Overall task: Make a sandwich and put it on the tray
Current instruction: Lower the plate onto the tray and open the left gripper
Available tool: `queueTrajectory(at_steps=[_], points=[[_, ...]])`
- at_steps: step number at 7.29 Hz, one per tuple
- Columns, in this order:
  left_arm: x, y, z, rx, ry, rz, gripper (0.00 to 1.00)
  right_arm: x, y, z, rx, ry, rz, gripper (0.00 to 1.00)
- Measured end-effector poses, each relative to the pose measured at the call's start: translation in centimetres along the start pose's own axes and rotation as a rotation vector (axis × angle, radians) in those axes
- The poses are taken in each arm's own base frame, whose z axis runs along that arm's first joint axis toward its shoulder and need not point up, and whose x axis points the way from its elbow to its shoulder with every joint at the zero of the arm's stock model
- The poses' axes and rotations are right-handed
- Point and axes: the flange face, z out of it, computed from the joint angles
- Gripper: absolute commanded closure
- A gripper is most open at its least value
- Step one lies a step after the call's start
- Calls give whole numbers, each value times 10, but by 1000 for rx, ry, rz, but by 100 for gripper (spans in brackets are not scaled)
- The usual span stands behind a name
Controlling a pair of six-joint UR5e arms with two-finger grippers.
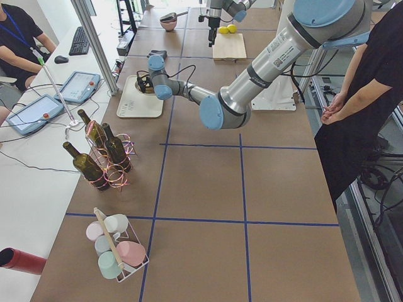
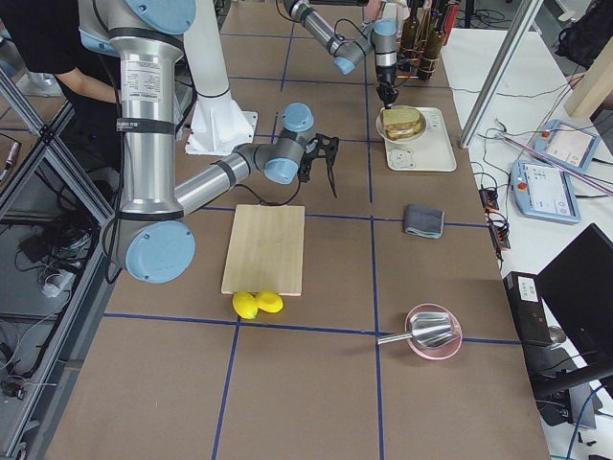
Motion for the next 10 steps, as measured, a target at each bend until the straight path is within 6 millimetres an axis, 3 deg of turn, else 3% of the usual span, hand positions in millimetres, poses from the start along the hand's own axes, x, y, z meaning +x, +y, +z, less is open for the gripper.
queueTrajectory(at_steps=[3, 6, 7, 9, 10], points=[[-12, -32, 27, 46, -7, -24, 100, -1, 0, 0, -2, -2, -1, 0], [-17, -40, 37, 76, 11, -19, 100, 0, 0, 1, -4, 1, 1, 0], [-16, -39, 39, 80, 17, -15, 95, 0, 0, 1, -4, 1, 0, 0], [-12, -33, 42, 76, 27, -6, 62, 0, 0, 1, -5, 2, 1, 0], [-11, -31, 43, 74, 29, -3, 59, 1, 0, 2, -5, 3, 1, 0]])
